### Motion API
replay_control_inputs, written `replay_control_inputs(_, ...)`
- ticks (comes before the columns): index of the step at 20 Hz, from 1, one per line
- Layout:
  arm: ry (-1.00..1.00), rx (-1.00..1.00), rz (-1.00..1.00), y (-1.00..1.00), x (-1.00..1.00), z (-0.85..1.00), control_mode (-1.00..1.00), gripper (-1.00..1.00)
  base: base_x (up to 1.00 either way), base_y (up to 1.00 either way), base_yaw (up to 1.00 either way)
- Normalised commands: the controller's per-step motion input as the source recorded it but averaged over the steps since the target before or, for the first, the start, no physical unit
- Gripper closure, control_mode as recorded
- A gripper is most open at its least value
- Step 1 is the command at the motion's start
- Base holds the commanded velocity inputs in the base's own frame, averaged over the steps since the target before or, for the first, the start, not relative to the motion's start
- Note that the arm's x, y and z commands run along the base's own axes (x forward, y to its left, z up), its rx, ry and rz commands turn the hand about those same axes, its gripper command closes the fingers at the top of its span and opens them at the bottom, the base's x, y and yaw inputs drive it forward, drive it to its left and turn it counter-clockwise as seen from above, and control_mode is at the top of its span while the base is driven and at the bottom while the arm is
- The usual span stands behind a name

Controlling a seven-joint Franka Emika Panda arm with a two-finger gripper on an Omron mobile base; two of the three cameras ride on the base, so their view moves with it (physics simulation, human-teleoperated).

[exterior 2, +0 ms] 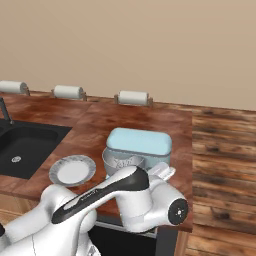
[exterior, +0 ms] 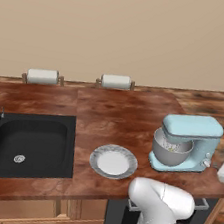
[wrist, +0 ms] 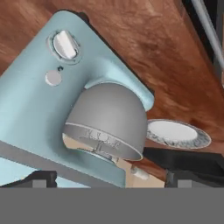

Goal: Add butter and sugar cubes to the stand mixer bowl and then turn on the stand mixer to begin making frosting.

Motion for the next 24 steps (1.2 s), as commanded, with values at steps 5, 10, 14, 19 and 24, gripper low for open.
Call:
replay_control_inputs(5, -0.07, -0.01, 0.01, -0.01, 0.00, -0.52, -1.00, -1.00, 0.00, 0.00, 0.00)
replay_control_inputs(10, -0.08, 0.00, 0.02, -0.13, 0.03, -0.27, -1.00, -1.00, 0.00, 0.00, 0.00)
replay_control_inputs(14, -0.07, 0.00, 0.03, -0.22, 0.13, -0.23, -1.00, -1.00, 0.00, 0.00, 0.00)
replay_control_inputs(19, -0.05, 0.00, 0.01, -0.30, 0.20, -0.16, -1.00, -1.00, 0.00, 0.00, 0.00)
replay_control_inputs(24, -0.06, 0.00, 0.00, -0.34, 0.15, -0.13, -1.00, -1.00, 0.00, 0.00, 0.00)
